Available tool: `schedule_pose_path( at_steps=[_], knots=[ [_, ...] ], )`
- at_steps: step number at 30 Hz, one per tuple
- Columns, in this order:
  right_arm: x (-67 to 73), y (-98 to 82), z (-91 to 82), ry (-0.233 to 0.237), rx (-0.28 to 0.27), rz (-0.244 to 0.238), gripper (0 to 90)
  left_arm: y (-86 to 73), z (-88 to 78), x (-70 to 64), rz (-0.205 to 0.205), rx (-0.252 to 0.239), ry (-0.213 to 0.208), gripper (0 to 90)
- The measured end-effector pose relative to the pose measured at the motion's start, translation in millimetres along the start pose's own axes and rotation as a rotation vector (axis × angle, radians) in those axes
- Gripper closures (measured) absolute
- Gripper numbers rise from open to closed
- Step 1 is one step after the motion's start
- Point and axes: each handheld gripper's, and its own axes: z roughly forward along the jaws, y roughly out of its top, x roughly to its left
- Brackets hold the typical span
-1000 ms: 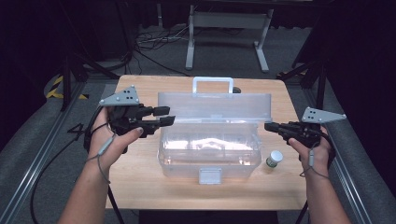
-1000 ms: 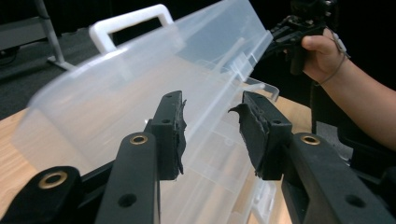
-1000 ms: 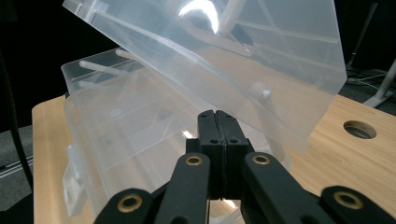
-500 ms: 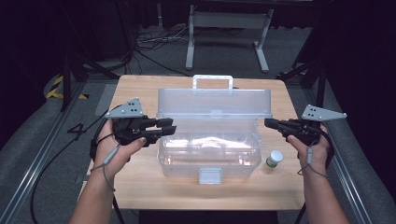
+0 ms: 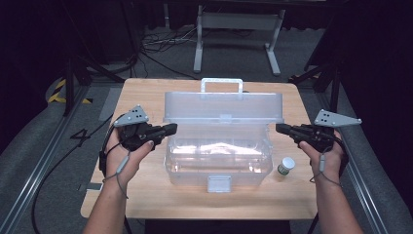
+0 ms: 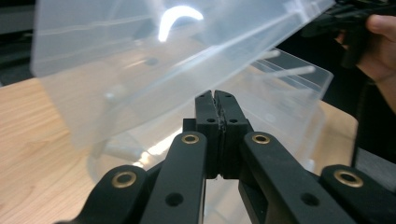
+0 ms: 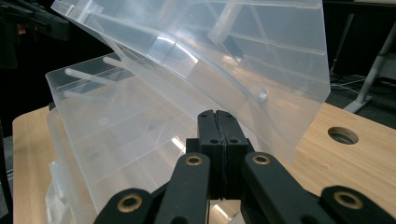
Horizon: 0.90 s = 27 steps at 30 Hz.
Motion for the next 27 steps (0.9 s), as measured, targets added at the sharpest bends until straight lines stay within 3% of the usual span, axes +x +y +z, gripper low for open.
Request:
schedule_pose_path(
  at_steps=[6, 9, 16, 20, 27],
  knots=[
    [1.3, -0.9, 0.2, 0.002, -0.005, 0.0, 90.0, -5.2, 4.8, 5.2, -0.017, -0.036, 0.037, 89.5],
    [2.1, -1.4, 0.1, 0.002, -0.006, -0.002, 90.0, -4.7, 7.2, 5.5, -0.005, -0.034, 0.049, 89.5],
    [4.9, -2.9, -1.1, 0.0, -0.005, -0.009, 90.0, -3.2, 10.7, 8.3, 0.002, -0.046, 0.066, 89.5],
    [6.2, -6.7, -5.5, 0.014, 0.014, 0.016, 85.9, -1.9, 12.0, 9.2, 0.001, -0.049, 0.062, 89.6],
    [10.3, -11.8, -13.6, -0.035, 0.037, 0.003, 77.9, 1.9, 12.4, 11.8, 0.004, -0.042, 0.057, 89.6]
  ],
)
